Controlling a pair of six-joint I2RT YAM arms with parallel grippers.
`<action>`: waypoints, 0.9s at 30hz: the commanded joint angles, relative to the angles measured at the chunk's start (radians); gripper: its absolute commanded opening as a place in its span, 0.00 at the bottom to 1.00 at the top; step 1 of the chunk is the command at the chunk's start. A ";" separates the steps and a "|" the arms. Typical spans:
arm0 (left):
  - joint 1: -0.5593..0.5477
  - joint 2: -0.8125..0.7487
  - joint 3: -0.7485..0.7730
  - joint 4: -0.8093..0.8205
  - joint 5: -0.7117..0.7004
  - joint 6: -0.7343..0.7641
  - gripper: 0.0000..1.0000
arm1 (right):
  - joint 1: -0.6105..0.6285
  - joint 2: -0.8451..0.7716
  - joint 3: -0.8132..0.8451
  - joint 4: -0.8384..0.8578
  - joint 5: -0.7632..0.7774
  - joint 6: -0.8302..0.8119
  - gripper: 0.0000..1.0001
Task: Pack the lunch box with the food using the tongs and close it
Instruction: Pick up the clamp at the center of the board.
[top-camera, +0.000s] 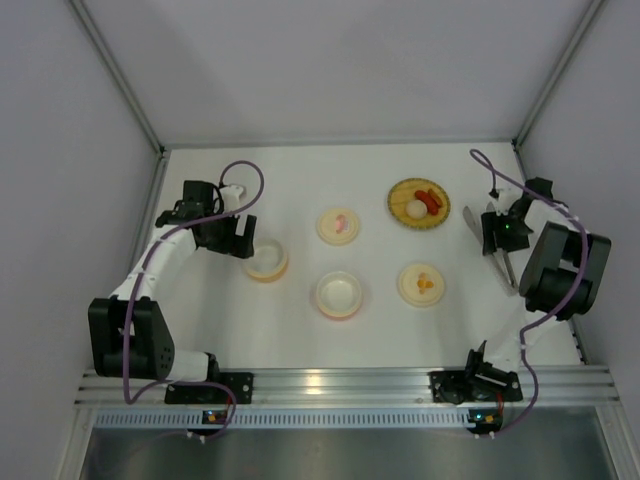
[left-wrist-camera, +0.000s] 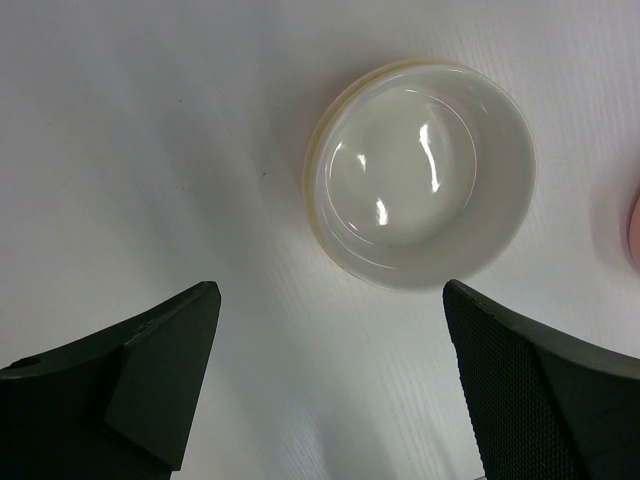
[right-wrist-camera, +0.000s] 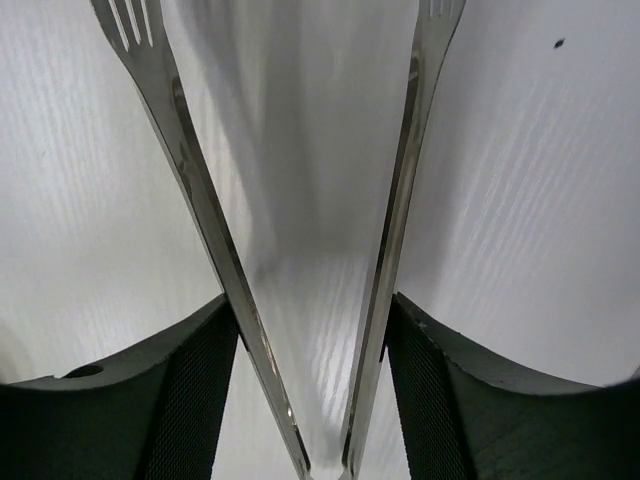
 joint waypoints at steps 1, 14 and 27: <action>0.003 -0.024 0.036 0.016 -0.001 0.006 0.98 | 0.012 -0.130 0.005 -0.077 -0.071 -0.016 0.57; 0.003 -0.037 0.044 0.004 -0.001 0.009 0.98 | 0.012 -0.209 0.126 -0.274 -0.181 -0.023 0.54; 0.004 -0.026 0.058 -0.005 0.000 0.008 0.98 | 0.013 -0.296 0.296 -0.484 -0.322 -0.078 0.54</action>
